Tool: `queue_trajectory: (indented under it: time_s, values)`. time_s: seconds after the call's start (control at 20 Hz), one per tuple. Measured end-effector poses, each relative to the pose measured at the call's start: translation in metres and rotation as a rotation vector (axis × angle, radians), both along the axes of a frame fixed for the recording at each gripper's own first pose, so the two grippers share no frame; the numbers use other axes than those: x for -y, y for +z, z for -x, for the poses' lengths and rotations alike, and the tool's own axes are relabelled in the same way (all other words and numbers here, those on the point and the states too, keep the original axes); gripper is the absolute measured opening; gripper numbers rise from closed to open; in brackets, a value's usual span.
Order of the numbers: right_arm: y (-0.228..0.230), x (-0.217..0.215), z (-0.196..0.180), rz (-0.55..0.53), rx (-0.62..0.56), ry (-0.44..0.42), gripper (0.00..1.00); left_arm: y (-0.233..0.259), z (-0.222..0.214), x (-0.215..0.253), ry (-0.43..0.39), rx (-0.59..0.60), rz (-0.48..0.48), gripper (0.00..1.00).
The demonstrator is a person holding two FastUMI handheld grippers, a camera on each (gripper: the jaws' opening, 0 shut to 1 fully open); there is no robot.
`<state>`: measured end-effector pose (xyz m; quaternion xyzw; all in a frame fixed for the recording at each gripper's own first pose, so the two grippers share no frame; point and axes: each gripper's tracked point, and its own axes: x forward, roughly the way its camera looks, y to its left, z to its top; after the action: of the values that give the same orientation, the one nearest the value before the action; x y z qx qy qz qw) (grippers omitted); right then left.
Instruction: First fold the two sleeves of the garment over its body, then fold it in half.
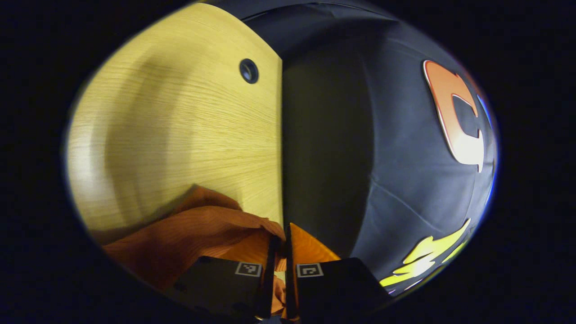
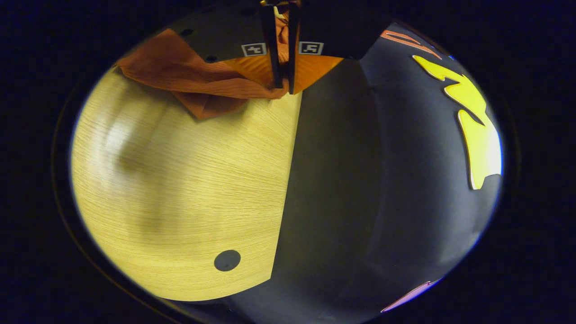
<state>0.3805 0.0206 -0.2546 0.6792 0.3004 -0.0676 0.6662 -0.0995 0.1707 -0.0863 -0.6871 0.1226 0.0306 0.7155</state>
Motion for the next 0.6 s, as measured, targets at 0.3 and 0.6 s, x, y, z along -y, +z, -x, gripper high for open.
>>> queue_trajectory:
  time_s: [0.3, 0.6]
  values:
    - [0.032, 0.013, -0.011, -0.05, 0.056, -0.043, 0.86, 0.021, -0.007, -0.005, 0.005, 0.0, -0.051, 0.98]
    - [0.116, 0.032, 0.013, 0.18, 0.237, 0.067, 0.94, 0.097, 0.014, -0.009, -0.02, 0.128, -0.115, 0.97]
